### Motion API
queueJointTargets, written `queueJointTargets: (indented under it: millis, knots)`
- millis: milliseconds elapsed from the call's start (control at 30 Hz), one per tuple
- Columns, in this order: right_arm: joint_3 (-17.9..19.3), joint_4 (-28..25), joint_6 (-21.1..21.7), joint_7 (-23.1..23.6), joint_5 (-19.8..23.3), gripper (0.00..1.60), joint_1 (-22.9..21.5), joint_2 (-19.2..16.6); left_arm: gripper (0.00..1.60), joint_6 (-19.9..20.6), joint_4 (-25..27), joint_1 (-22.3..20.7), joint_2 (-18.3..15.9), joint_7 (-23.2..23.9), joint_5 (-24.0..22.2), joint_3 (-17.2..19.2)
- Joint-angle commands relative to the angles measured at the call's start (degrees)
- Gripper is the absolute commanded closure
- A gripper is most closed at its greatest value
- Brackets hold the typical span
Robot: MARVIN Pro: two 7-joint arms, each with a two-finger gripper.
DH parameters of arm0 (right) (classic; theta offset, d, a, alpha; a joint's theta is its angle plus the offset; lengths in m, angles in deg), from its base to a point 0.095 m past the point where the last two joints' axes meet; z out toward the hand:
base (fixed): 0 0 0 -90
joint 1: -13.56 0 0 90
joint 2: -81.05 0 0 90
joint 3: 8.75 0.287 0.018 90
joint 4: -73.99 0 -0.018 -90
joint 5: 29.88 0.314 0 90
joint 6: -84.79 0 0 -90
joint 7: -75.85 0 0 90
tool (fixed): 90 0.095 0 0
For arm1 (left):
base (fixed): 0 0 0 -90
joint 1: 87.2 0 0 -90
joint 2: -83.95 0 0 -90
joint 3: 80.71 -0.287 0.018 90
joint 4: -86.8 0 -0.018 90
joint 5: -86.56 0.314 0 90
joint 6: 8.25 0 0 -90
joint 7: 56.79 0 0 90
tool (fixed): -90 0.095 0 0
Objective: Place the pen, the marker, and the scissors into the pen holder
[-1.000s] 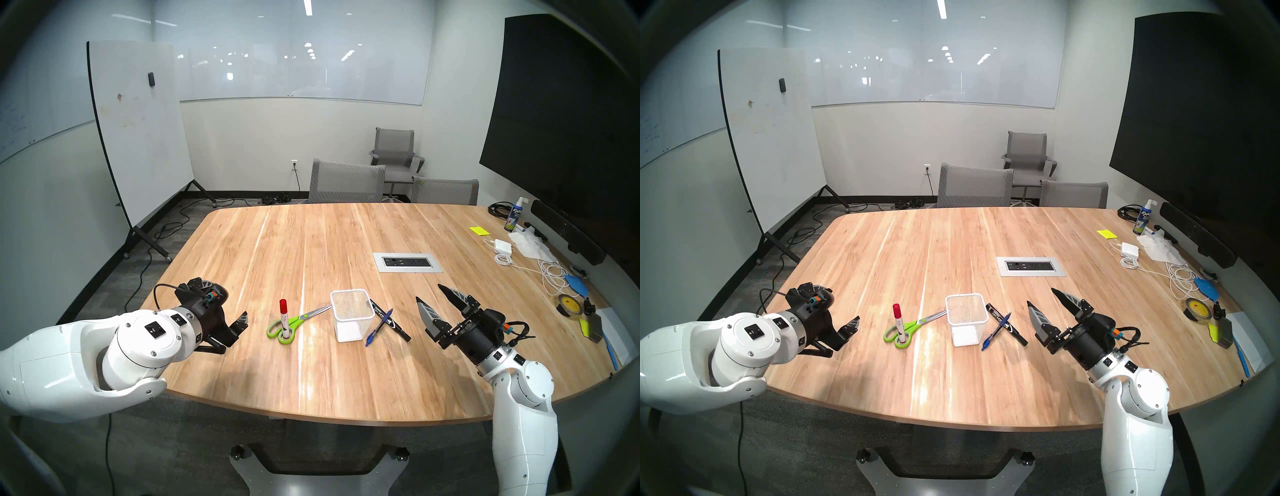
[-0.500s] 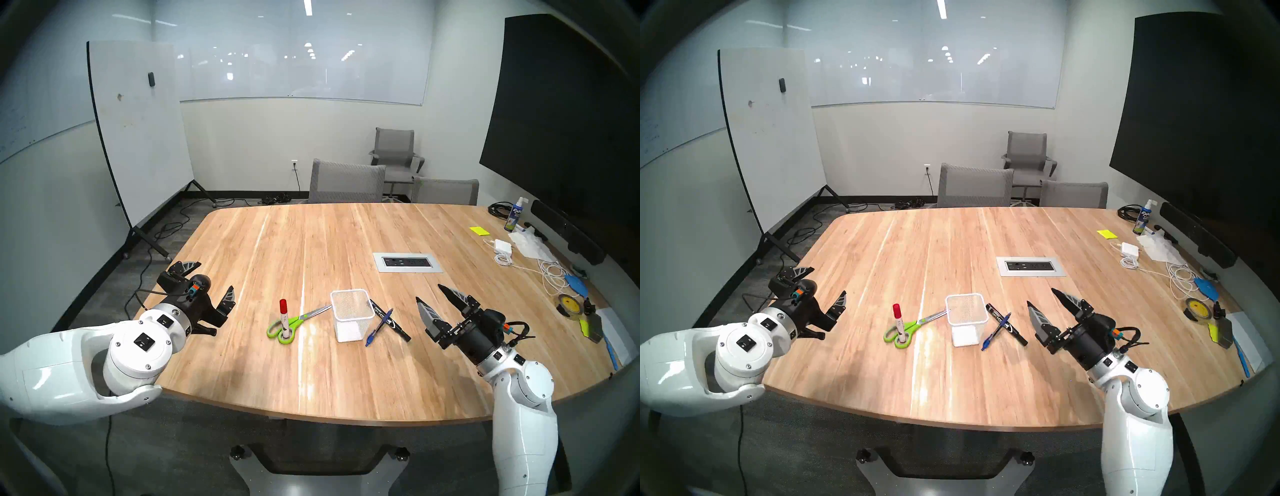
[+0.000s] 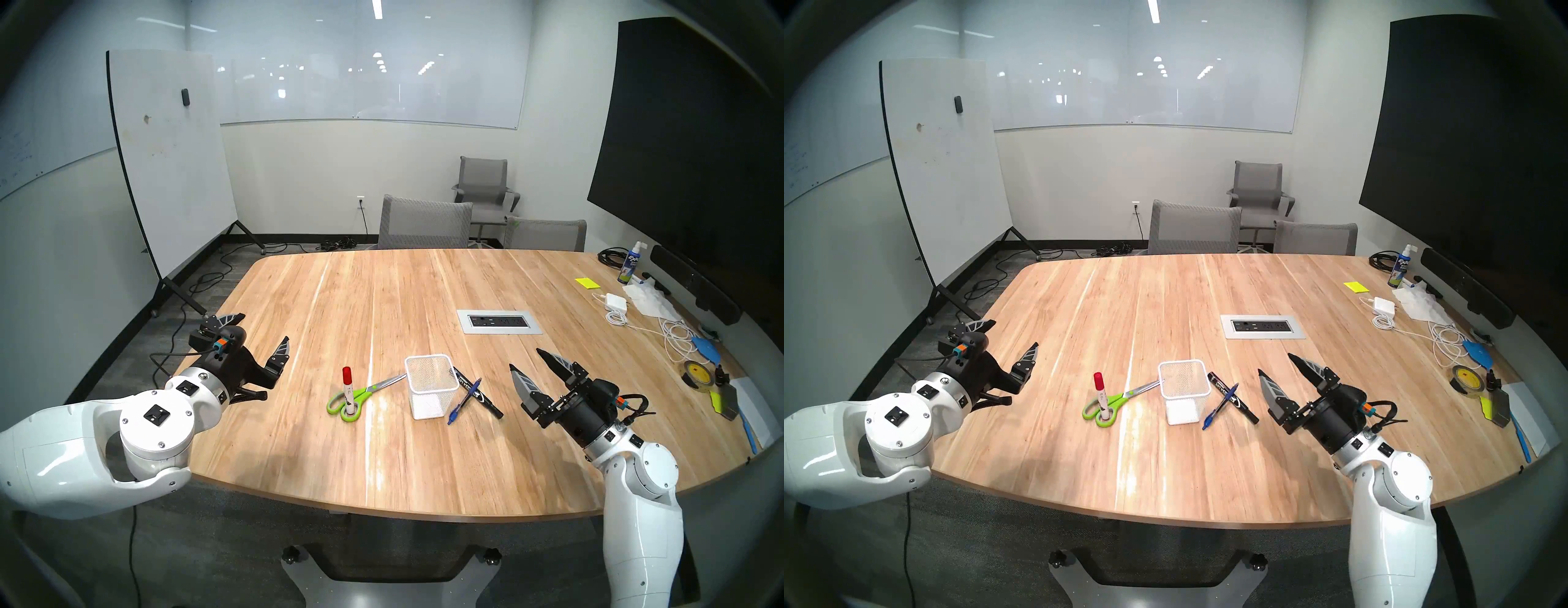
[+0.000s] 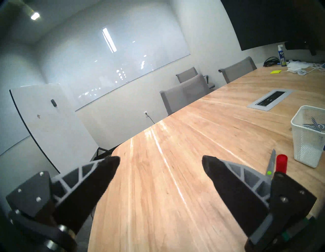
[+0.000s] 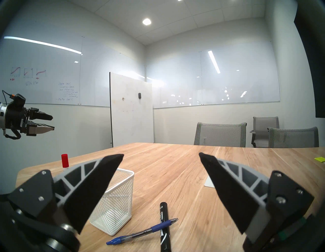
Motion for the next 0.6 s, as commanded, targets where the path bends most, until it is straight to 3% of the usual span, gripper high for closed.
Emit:
queueJointTargets:
  millis: [0,33,133,167,233,300,333,400,567]
  knots:
    - [-0.06,-0.89,0.07,-0.04,0.18,0.00,-0.50,0.01,0.00,-6.18,-1.37,1.91,-2.47,6.33,-0.21,3.76]
    - [-0.06,-0.90,0.08,-0.03,0.18,0.00,-0.51,0.02,0.00,-8.54,-2.22,2.45,-2.67,8.25,-0.11,4.26]
    - [-0.05,-0.90,0.09,-0.03,0.17,0.00,-0.51,0.03,0.00,-9.45,-2.68,2.73,-2.81,9.45,-0.45,4.65]
    - [-0.04,-0.91,0.11,-0.03,0.16,0.00,-0.51,0.04,0.00,-12.53,-3.65,3.41,-2.98,11.30,0.01,5.00]
    - [-0.04,-0.93,0.12,-0.02,0.15,0.00,-0.51,0.05,0.00,-11.76,-3.70,3.83,-3.16,12.97,-0.10,5.85]
    - [-0.03,-0.94,0.13,-0.02,0.14,0.00,-0.51,0.06,0.00,-15.33,-4.69,4.57,-3.33,15.39,0.55,6.16]
    - [-0.02,-0.94,0.14,-0.02,0.14,0.00,-0.51,0.07,0.00,-14.34,-4.49,4.69,-3.39,15.89,0.73,6.51]
    - [-0.01,-0.95,0.15,-0.01,0.13,0.00,-0.51,0.08,0.00,-17.02,-5.45,5.42,-3.54,18.27,2.26,7.02]
    - [0.00,-0.97,0.19,-0.01,0.10,0.00,-0.51,0.11,0.00,-19.02,-6.37,7.10,-3.80,21.52,3.15,8.92]
